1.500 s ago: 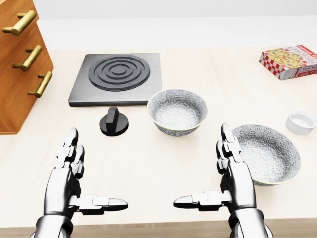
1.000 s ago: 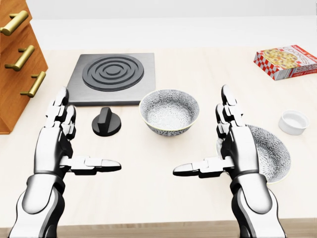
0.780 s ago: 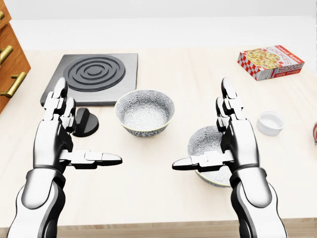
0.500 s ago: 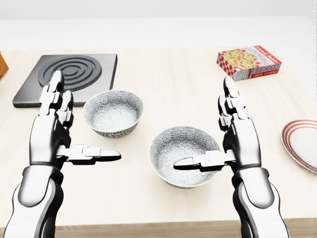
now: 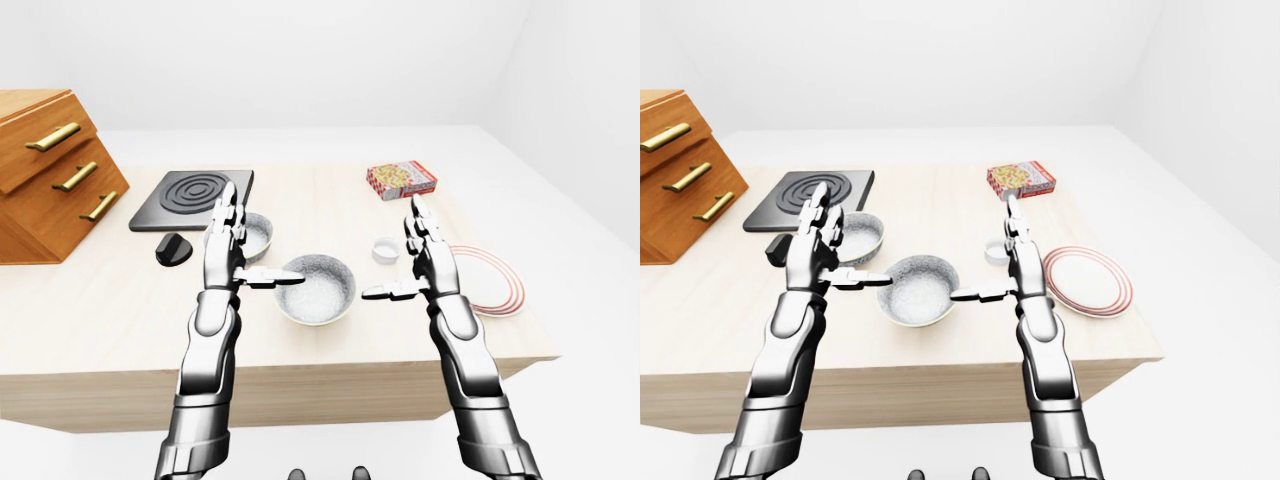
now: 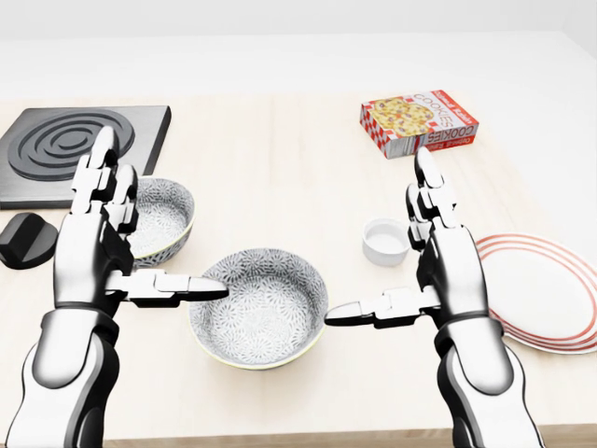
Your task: Pick the akita bowl from table center and place it on the plate.
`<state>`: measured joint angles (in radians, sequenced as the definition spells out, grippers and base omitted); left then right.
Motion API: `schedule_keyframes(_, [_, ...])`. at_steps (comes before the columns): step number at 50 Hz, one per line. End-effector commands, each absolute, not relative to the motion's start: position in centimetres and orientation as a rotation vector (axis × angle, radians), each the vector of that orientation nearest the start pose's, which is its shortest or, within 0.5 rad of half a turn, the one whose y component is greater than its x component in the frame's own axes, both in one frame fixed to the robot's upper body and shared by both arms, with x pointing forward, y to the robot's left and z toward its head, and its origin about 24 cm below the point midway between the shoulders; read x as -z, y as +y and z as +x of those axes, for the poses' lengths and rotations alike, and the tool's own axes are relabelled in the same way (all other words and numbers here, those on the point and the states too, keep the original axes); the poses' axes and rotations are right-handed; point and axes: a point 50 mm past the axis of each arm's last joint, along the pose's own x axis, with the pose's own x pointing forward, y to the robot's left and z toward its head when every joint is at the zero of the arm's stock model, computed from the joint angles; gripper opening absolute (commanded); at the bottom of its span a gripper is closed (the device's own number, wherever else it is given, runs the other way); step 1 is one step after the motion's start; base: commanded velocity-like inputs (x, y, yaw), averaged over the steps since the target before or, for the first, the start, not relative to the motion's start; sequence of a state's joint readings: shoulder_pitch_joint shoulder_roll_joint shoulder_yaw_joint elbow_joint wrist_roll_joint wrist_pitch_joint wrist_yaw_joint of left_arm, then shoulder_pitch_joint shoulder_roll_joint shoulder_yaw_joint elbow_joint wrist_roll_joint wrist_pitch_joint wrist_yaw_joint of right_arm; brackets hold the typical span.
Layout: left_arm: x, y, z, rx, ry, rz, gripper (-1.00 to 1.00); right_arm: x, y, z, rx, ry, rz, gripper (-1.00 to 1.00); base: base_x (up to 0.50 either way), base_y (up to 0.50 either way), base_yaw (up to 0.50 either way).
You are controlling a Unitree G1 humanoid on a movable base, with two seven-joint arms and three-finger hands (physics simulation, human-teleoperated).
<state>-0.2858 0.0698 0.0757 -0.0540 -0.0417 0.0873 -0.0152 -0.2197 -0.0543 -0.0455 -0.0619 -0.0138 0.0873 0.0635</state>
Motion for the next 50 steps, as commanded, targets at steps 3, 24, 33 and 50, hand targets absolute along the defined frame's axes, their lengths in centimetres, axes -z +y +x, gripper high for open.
schedule_keyframes(3, [-12.4, 16.1, 30.1, 0.01, -0.249, 0.021, 1.0, -10.3, -14.8, 29.1, -0.085, -0.177, -0.081, 1.0, 0.0, 0.0, 0.0])
schedule_keyframes(24, [-12.3, 16.0, 30.1, 0.011, -0.244, 0.021, 1.0, -10.0, -14.6, 29.1, -0.103, -0.166, -0.074, 1.0, 0.19, -0.06, 0.0])
schedule_keyframes(33, [-12.7, 16.8, 30.3, -0.01, -0.255, 0.033, 1.0, -9.9, -14.5, 29.0, -0.109, -0.162, -0.083, 1.0, 0.0, 0.0, 0.0])
schedule_keyframes(50, [-12.4, 20.4, 35.4, -0.128, -0.083, 0.762, 1.0, -10.6, -14.5, 29.0, -0.113, -0.19, -0.089, 1.0, 0.0, 0.0, 0.0])
